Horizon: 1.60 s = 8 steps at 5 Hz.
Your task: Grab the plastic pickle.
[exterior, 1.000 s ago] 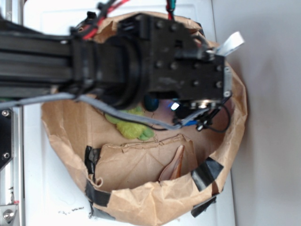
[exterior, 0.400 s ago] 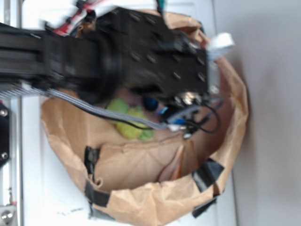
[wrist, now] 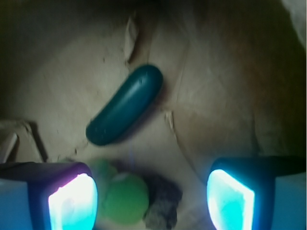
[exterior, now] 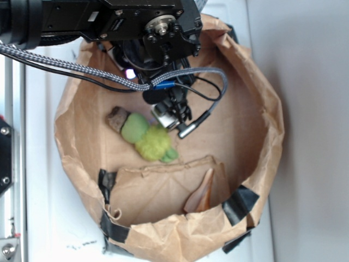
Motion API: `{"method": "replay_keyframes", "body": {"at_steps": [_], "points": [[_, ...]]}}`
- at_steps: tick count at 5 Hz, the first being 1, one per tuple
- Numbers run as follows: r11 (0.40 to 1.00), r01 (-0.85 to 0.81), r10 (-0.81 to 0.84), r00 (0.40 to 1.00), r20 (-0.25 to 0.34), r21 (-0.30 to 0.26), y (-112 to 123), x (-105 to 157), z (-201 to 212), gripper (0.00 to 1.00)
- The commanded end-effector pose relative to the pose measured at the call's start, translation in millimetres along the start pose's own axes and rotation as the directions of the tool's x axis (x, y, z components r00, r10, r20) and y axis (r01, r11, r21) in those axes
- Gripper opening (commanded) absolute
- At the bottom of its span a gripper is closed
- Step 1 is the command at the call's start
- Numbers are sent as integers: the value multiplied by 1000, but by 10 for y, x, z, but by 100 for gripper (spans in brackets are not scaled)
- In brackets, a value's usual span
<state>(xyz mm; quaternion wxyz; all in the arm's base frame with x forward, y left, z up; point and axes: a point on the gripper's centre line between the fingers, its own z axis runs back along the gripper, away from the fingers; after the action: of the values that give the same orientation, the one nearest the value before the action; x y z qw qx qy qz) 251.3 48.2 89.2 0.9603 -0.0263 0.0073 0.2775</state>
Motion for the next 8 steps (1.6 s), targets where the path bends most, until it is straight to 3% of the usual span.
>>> {"method": "replay_keyframes", "body": {"at_steps": [1, 2, 5, 8], "points": [[993, -108, 107, 994, 28, 41, -169, 386, 43, 100], [985, -160, 159, 987, 25, 67, -243, 431, 22, 100], [968, -219, 204, 972, 120, 124, -381, 451, -316, 100], [967, -235, 216, 961, 173, 98, -244, 536, -578, 100]]}}
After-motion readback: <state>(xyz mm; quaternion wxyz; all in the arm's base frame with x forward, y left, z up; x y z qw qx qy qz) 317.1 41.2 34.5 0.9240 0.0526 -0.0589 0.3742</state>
